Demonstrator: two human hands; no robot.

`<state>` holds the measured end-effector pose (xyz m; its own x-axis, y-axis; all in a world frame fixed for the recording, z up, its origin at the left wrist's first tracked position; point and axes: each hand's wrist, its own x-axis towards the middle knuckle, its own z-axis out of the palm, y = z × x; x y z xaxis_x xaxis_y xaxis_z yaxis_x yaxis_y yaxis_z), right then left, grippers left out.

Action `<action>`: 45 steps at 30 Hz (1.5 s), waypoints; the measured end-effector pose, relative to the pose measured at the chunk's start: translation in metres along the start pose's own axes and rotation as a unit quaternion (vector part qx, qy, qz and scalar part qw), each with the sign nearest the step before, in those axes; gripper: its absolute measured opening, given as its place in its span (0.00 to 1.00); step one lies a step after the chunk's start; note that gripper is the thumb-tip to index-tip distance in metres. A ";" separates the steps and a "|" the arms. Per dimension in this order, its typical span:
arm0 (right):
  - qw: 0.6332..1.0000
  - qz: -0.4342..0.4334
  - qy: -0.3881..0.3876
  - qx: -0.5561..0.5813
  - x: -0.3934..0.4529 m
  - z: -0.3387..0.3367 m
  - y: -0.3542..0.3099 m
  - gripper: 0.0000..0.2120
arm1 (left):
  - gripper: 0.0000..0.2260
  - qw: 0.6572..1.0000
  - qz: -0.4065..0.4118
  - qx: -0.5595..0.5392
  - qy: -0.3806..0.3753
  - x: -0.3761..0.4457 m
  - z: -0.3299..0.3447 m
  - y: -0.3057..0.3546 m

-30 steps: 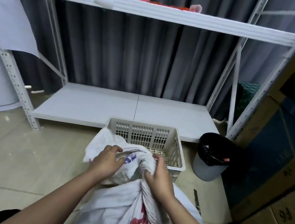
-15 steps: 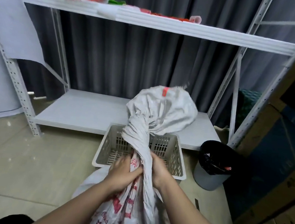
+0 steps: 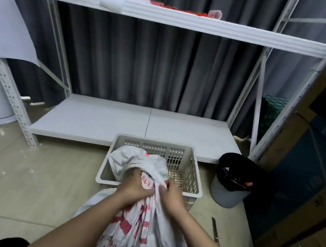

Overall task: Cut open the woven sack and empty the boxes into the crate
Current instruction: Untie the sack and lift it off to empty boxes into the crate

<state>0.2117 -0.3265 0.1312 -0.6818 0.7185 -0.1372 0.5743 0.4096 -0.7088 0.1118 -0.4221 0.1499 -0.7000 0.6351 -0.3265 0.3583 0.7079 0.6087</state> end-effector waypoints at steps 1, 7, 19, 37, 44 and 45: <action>0.999 0.002 0.017 0.051 0.004 -0.007 0.002 0.10 | 0.35 0.999 0.013 -0.042 -0.007 0.001 -0.005 -0.003; 0.919 0.098 0.162 0.346 0.044 -0.064 0.018 0.15 | 0.25 0.989 -0.022 -0.119 0.087 0.012 -0.054 -0.039; 0.944 0.289 0.051 0.153 0.056 -0.047 0.080 0.22 | 0.10 0.890 -0.110 -0.371 0.241 0.027 -0.046 -0.044; 0.945 0.080 -0.196 -0.250 0.032 -0.054 0.069 0.37 | 0.05 0.929 -0.045 -0.280 0.239 0.048 -0.030 -0.048; 0.993 0.099 0.044 -0.053 0.007 -0.031 0.078 0.22 | 0.14 0.955 -0.056 -0.291 0.001 0.036 -0.027 -0.056; 0.992 0.106 0.065 0.030 0.000 -0.032 0.080 0.24 | 0.16 0.960 -0.053 -0.276 -0.013 0.034 -0.027 -0.054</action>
<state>0.2721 -0.2752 0.0969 -0.4819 0.8532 -0.1994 0.6674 0.2099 -0.7145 0.0521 -0.4477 0.1255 -0.6961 0.5809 -0.4218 -0.1011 0.5024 0.8587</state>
